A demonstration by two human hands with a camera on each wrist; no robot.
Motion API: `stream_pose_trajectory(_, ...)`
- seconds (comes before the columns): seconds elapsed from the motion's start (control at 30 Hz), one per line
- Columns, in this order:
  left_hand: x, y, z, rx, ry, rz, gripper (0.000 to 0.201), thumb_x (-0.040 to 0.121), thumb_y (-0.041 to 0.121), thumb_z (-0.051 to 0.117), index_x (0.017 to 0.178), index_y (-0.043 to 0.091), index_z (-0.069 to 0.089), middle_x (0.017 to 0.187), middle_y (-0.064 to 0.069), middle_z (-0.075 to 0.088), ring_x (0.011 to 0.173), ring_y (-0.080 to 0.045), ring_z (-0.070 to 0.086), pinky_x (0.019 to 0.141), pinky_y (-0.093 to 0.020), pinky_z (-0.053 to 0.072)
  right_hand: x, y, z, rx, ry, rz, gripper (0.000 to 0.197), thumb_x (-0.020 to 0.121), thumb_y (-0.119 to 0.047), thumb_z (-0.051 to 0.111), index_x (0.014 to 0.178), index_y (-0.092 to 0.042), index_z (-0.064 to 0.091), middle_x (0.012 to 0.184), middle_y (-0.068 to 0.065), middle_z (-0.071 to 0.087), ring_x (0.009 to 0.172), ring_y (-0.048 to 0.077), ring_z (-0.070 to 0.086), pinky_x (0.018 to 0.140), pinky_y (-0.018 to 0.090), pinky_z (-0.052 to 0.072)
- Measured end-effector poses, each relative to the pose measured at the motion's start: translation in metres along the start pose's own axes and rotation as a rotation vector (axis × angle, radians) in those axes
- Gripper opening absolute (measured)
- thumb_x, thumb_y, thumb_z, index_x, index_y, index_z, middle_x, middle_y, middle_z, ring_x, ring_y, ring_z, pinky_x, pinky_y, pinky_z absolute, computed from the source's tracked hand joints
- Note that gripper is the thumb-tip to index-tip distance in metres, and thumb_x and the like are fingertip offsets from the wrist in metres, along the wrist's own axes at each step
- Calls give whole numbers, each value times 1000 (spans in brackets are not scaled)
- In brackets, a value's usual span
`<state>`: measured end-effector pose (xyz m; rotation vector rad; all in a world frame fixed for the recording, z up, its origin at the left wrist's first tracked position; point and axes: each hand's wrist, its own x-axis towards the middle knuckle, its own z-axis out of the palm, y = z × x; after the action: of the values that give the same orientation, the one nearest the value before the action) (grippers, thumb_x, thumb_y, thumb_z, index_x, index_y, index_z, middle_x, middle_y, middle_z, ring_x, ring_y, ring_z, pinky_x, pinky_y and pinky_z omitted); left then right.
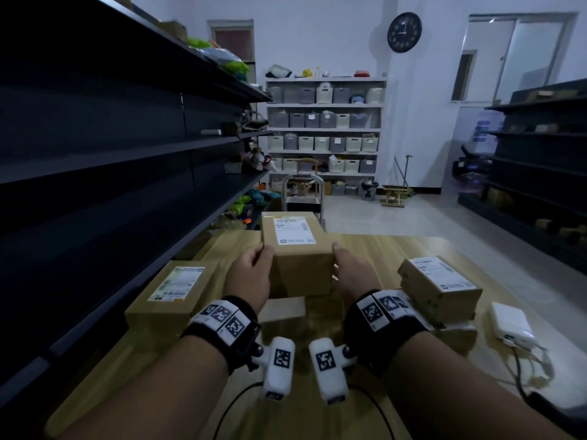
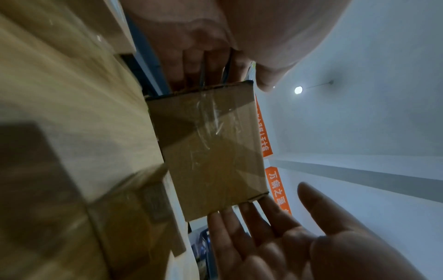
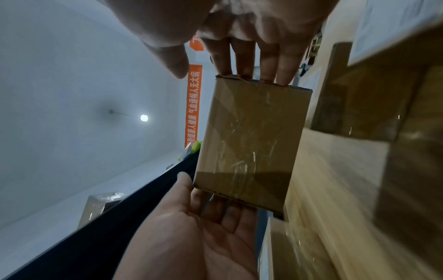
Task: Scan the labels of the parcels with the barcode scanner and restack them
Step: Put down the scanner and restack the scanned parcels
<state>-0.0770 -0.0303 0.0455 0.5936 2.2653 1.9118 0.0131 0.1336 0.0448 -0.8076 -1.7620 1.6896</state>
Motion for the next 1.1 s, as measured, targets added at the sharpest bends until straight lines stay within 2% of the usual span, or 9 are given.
stream_pose_trajectory(0.1, 9, -13, -35, 78, 64, -3, 25, 111, 43, 56, 128, 30, 70, 114, 7, 74, 106, -15, 69, 91, -38, 53, -14, 2, 28, -4, -62, -10, 48, 107, -45, 56, 127, -4, 70, 123, 21, 73, 122, 39, 68, 106, 51, 54)
stream_pose_trajectory(0.2, 15, -32, -60, 163, 91, -30, 25, 109, 39, 59, 126, 28, 74, 111, 9, 74, 108, -18, 69, 95, -36, 53, -22, 22, 54, -5, -86, 13, 38, 104, -44, 60, 110, -10, 75, 114, 23, 75, 120, 44, 69, 105, 55, 56)
stream_pose_trajectory(0.33, 22, -65, -84, 359, 110, -82, 44, 86, 69, 50, 111, 43, 76, 130, 3, 72, 123, -27, 65, 112, -51, 54, -26, 59, 81, 33, -108, 73, 35, 87, -56, 68, 85, -22, 71, 109, 18, 79, 113, 45, 72, 102, 62, 57)
stream_pose_trajectory(0.4, 25, -75, -89, 540, 77, -84, 50, 87, 65, 46, 120, 44, 78, 146, 3, 65, 142, -30, 51, 124, -55, 39, -32, 70, 84, 102, -139, 120, 49, 75, -64, 69, 93, -20, 79, 108, 10, 82, 106, 37, 76, 99, 58, 59)
stream_pose_trajectory(0.6, 26, -91, -98, 795, -43, -121, 41, 108, 54, 50, 146, 49, 65, 180, 6, 29, 170, -28, 2, 132, -60, -11, -45, 84, 90, 33, -122, 178, 16, 103, -34, 66, 94, -25, 76, 113, 10, 79, 100, 19, 72, 96, 48, 61)
stream_pose_trajectory(0.67, 27, -98, -101, 841, -61, -96, 46, 108, 55, 52, 152, 49, 58, 181, 6, 27, 171, -25, 4, 131, -63, -13, -47, 87, 90, 59, -120, 193, 13, 101, -33, 68, 106, -22, 74, 112, 4, 76, 103, 20, 69, 94, 44, 60)
stream_pose_trajectory(0.83, 28, -96, -107, 940, -91, -87, 62, 109, 61, 39, 165, 35, 43, 183, 8, 23, 171, -17, 10, 135, -60, -8, -42, 86, 89, -2, -162, 103, 55, 101, -30, 71, 153, -24, 55, 132, -3, 69, 110, 16, 63, 80, 28, 53)
stream_pose_trajectory(0.97, 26, -89, -111, 943, -118, -102, 56, 110, 55, 36, 157, 31, 53, 180, 7, 31, 168, -17, 20, 136, -56, -3, -37, 90, 106, 36, -269, 154, 33, 90, -22, 77, 108, -50, 80, 115, -14, 80, 117, 18, 73, 101, 46, 61)
stream_pose_trajectory(1.1, 20, -85, -113, 940, -153, -93, 54, 113, 48, 35, 164, 33, 45, 183, 7, 23, 170, -14, 11, 135, -51, -7, -37, 95, 120, 55, -266, 141, 39, 93, -18, 74, 104, -55, 76, 118, -14, 81, 111, 16, 76, 97, 45, 64)
